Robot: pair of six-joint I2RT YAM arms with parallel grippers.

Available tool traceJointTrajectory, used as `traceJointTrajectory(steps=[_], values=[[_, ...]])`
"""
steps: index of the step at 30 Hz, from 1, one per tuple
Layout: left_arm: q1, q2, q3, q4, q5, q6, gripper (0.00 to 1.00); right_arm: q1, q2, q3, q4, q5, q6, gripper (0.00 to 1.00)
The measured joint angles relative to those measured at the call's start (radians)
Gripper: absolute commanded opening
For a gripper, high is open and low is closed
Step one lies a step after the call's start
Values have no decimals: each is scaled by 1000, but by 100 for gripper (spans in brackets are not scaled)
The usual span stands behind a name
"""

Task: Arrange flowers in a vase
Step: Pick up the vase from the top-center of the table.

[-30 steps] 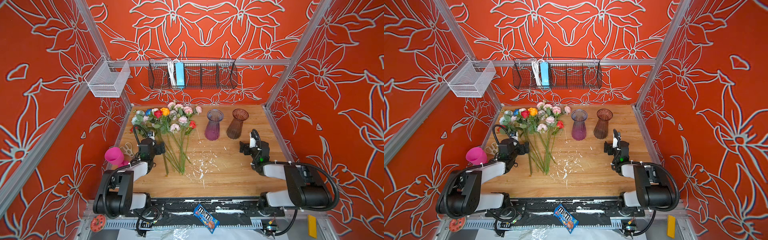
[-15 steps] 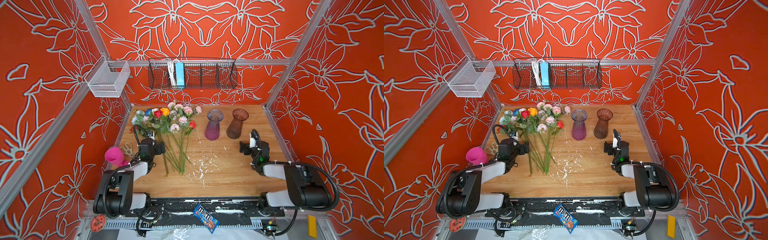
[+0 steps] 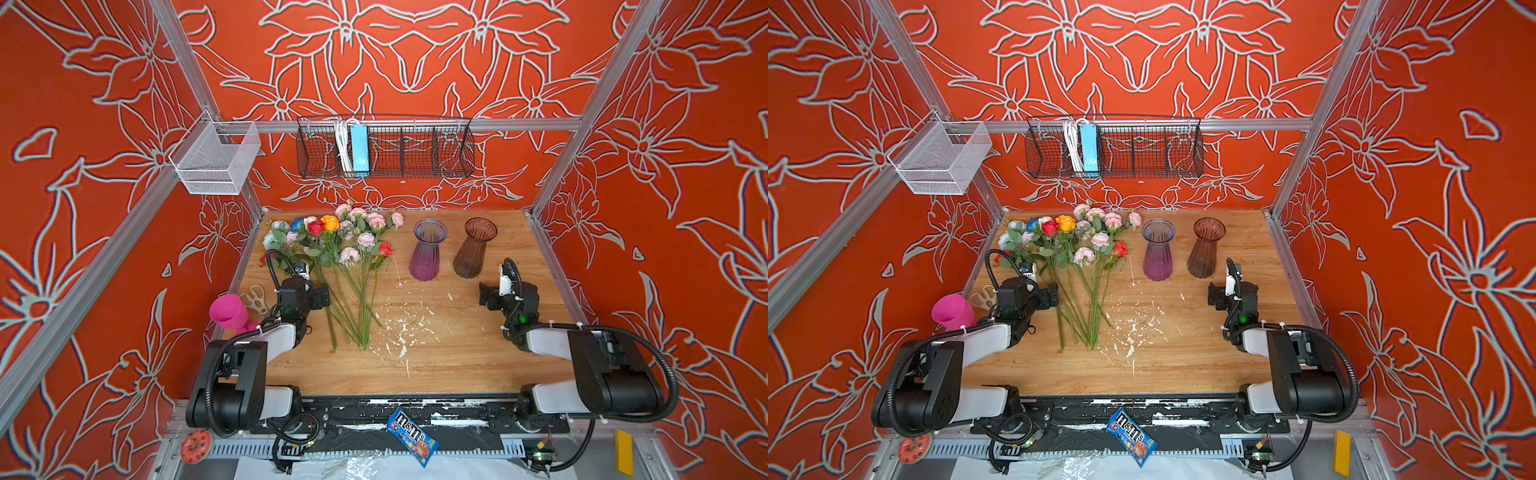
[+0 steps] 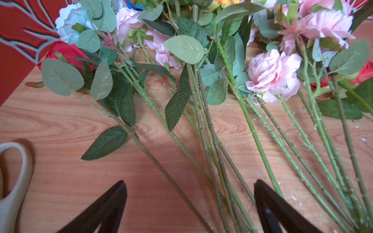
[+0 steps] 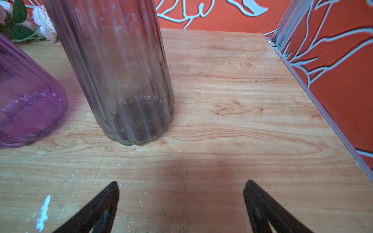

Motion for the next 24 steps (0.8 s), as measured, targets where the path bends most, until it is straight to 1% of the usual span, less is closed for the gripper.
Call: traceJointTrajectory(steps=[5, 7, 12, 15, 18, 21, 24], values=[[0, 0, 0, 0, 0, 0, 97, 0, 0, 0, 0, 1, 0, 97], [0, 0, 5, -10, 7, 1, 98, 0, -3, 12, -20, 20, 3, 97], [-5, -23, 129, -162, 19, 13, 97, 0, -79, 128, -186, 62, 10, 97], [-29, -108, 154, -198, 4, 21, 97, 0, -167, 142, -222, 92, 20, 97], [-48, -222, 153, -248, -6, 14, 98, 1, -252, 142, -305, 117, 41, 97], [-61, -353, 160, -312, -7, -13, 97, 19, -342, 158, -442, 146, 79, 97], [-71, -447, 220, -401, 14, -43, 97, 52, -440, 220, -609, 191, 145, 97]])
